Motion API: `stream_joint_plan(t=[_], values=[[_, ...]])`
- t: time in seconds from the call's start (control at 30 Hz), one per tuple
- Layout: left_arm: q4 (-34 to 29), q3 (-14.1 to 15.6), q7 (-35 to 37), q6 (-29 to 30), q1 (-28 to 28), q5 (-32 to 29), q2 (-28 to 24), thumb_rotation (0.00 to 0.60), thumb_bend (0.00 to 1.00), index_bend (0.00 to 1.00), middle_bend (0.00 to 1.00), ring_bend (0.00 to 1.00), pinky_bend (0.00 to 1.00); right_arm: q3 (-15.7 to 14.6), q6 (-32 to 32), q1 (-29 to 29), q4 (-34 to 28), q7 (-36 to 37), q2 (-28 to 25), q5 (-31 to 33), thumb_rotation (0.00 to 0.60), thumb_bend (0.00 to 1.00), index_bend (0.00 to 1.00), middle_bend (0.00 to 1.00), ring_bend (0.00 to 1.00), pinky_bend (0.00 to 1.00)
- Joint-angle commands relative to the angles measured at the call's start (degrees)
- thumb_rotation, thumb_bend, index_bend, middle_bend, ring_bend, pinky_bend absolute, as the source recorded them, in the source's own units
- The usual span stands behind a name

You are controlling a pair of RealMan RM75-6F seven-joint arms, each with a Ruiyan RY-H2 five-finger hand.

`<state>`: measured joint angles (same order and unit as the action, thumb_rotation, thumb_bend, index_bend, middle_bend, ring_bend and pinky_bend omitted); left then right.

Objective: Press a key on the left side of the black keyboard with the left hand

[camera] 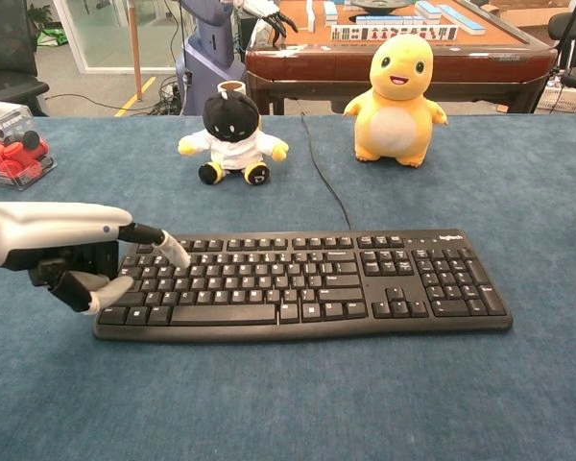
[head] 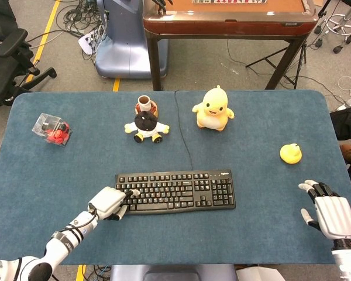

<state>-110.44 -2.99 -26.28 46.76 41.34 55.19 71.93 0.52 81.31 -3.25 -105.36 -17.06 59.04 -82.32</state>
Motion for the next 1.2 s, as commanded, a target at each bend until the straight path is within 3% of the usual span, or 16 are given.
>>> stream_joint_plan(t=[0.03,0.63,1.2], values=[[-0.02,0.26,-1.56,0.65,1.46,-2.25,0.77,0.600,0.61,0.18,1.00,0.96,1.00,0.01,0.10,0.04,-0.04,0.11,-0.05,-0.07,0.600,0.31,0.28,0.24,0.20,0.50],[0.94,2.49,-7.77,4.62,6.50,-10.97,3.36,0.600,0.62,0.17,1.00,0.96,1.00,0.08,0.00,0.06,-0.08,0.33,-0.21,0.00,0.600,0.31,0.28,0.24,0.20,0.50],[2.25,5.86,-11.58,7.15,8.28,-12.21,5.61,0.600,0.62,0.17,1.00,0.96,1.00,0.12,-0.28,-0.03,0.01,0.26,-0.20,0.18,0.600,0.31,0.28,0.24,0.20,0.50]])
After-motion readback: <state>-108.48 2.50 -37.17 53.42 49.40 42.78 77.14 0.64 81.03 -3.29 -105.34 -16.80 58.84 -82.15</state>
